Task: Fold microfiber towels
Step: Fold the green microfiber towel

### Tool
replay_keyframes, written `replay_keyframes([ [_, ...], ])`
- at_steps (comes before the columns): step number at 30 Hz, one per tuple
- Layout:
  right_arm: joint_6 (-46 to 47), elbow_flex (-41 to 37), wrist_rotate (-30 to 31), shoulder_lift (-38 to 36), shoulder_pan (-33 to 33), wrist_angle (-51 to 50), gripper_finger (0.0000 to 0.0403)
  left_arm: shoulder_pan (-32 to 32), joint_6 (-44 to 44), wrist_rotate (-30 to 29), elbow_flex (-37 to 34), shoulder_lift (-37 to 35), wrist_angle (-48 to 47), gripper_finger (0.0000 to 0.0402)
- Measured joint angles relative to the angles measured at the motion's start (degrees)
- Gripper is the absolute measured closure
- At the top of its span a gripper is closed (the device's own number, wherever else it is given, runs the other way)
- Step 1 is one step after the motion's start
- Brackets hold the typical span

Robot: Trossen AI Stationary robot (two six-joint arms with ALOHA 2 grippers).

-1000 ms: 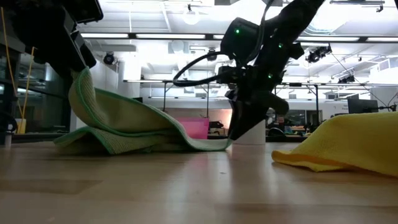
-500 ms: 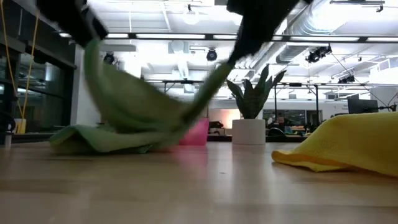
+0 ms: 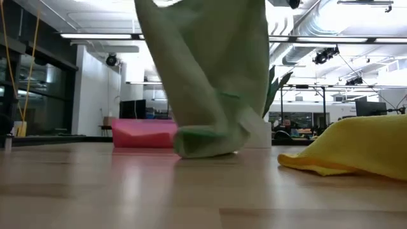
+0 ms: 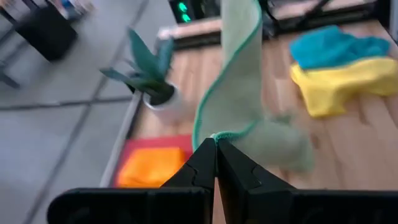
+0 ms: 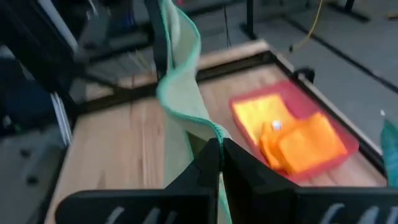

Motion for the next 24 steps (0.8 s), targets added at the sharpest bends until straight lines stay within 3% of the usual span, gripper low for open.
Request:
replay_keyframes([
  [6, 0.86, 0.00, 1.64, -4.14, 0.00, 3.48, 0.0403, 2.65, 6.95, -4.33, 5.86, -0.07, -2.33, 0.0401],
  [15, -5.04, 5.03, 4.22, -5.50, -3.46, 2.03, 0.0403, 5.92, 19.55, -12.13, 6.68, 0.12, -2.13, 0.0401],
  [24, -9.78, 7.17, -0.33, -1.85, -9.11, -1.90, 0.0403, 8.46, 24.89, -17.80, 6.69, 0.57, -3.33, 0.0401],
])
